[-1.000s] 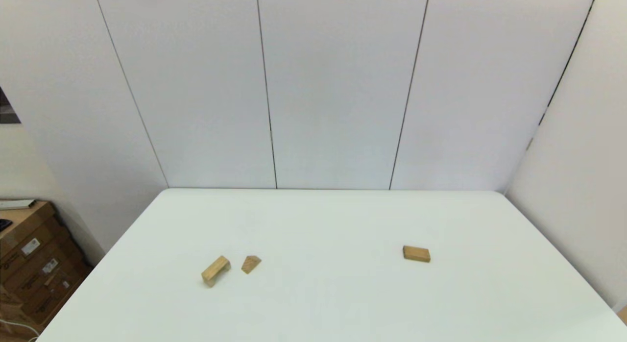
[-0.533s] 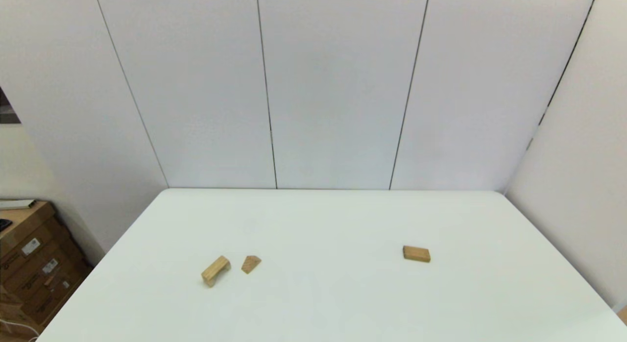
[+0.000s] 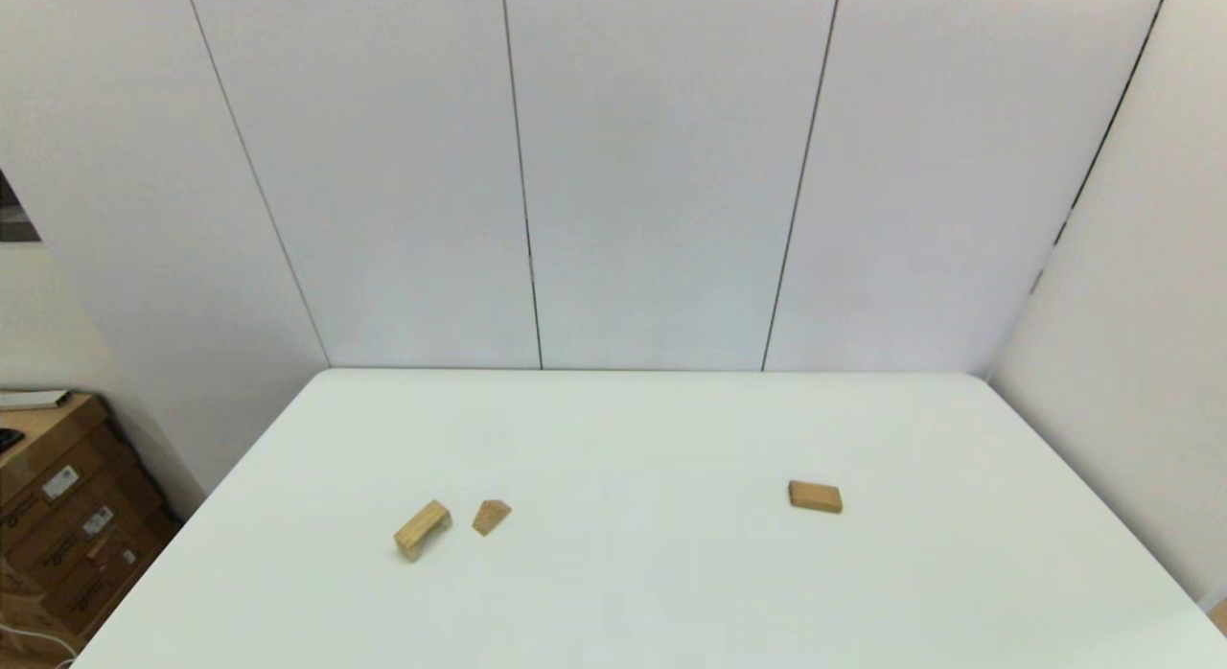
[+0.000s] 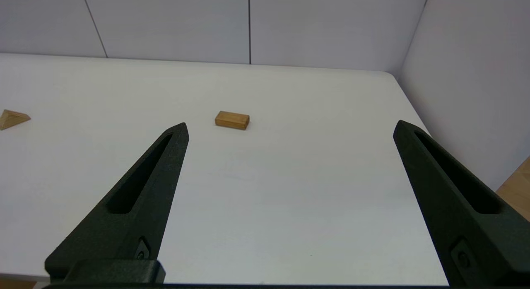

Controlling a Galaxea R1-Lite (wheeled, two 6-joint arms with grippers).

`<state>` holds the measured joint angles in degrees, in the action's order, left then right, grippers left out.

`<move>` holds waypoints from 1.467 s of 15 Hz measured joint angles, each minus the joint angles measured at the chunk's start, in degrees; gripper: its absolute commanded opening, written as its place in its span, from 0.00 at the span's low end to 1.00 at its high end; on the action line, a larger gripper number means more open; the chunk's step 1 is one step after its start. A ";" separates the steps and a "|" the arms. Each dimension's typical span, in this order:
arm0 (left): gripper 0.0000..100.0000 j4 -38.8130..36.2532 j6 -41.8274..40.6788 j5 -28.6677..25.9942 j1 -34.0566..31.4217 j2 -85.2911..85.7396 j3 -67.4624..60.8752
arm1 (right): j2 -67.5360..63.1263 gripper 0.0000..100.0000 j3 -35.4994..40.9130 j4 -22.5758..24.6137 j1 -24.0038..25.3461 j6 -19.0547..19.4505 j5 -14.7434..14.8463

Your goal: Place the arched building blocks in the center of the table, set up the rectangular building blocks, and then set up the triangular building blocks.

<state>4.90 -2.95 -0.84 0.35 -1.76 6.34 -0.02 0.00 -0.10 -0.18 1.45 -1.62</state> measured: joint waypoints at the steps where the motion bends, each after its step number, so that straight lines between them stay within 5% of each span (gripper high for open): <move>1: 1.00 0.27 -1.54 -0.52 -0.02 -1.27 1.93 | 0.00 1.00 0.00 0.00 0.00 0.02 0.00; 9: 1.00 3.36 -4.40 -5.66 -0.20 -26.21 21.97 | 0.00 1.00 0.00 0.00 0.00 0.00 0.00; 22: 1.00 24.22 1.39 -5.52 2.36 -100.39 61.18 | 0.00 1.00 0.00 0.00 0.00 0.00 0.00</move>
<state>29.12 -1.56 -6.36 2.72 -102.14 67.52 -0.02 0.00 -0.10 -0.18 1.45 -1.62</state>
